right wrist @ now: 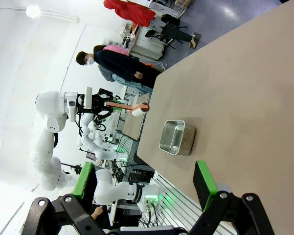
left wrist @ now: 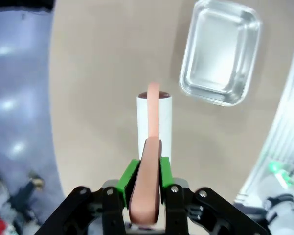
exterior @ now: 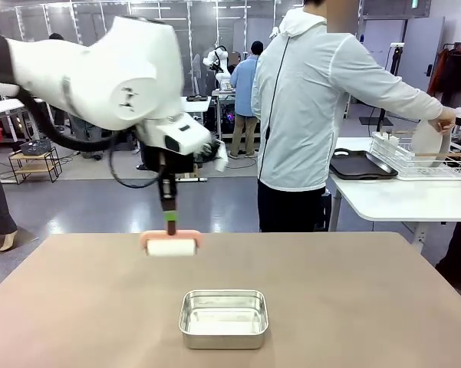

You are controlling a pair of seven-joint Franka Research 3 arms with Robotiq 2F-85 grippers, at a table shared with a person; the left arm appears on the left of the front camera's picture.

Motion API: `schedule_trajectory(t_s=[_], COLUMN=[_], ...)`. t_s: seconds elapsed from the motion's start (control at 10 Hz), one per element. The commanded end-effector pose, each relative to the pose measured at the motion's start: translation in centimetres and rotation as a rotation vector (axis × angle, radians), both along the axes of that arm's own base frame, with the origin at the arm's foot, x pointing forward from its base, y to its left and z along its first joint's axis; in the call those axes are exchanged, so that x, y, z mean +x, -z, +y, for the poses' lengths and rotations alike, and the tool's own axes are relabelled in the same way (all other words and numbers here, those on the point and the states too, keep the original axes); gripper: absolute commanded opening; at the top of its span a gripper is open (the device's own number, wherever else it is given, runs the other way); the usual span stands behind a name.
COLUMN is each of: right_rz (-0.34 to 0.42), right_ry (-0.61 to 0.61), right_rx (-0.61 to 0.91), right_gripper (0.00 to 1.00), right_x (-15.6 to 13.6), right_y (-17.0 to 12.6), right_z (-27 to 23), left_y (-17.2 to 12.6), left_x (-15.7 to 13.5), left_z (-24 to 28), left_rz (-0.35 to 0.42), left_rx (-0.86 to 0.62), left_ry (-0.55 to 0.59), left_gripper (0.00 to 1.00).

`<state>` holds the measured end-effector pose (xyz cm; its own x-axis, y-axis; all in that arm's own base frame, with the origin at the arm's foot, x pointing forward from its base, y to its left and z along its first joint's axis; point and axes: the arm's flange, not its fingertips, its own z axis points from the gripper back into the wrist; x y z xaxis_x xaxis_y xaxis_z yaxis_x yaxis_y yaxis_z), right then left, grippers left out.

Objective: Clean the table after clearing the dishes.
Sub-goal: Place the Lint Roller back on top of the Airtight Container.

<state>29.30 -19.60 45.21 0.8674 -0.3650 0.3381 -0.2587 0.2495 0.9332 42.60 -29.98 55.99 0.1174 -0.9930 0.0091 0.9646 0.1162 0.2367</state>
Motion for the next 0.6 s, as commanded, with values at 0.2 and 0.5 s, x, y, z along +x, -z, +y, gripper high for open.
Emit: schedule_trajectory(t_s=[0.2, 0.5], right_rz=[-0.010, -0.010], right_ry=[-0.004, -0.004], right_rx=[-0.001, -0.001], right_gripper=[1.00, 1.00], right_x=[-0.1, -0.1], right_y=[-0.3, -0.3], right_z=[0.2, 0.2], left_y=[0.6, 2.7], left_x=[-0.2, -1.1], left_z=[-5.3, -8.3], left_rz=[0.087, 0.174], left_rx=[-0.032, -0.103], left_ry=[0.095, 0.182], left_gripper=[0.23, 0.23])
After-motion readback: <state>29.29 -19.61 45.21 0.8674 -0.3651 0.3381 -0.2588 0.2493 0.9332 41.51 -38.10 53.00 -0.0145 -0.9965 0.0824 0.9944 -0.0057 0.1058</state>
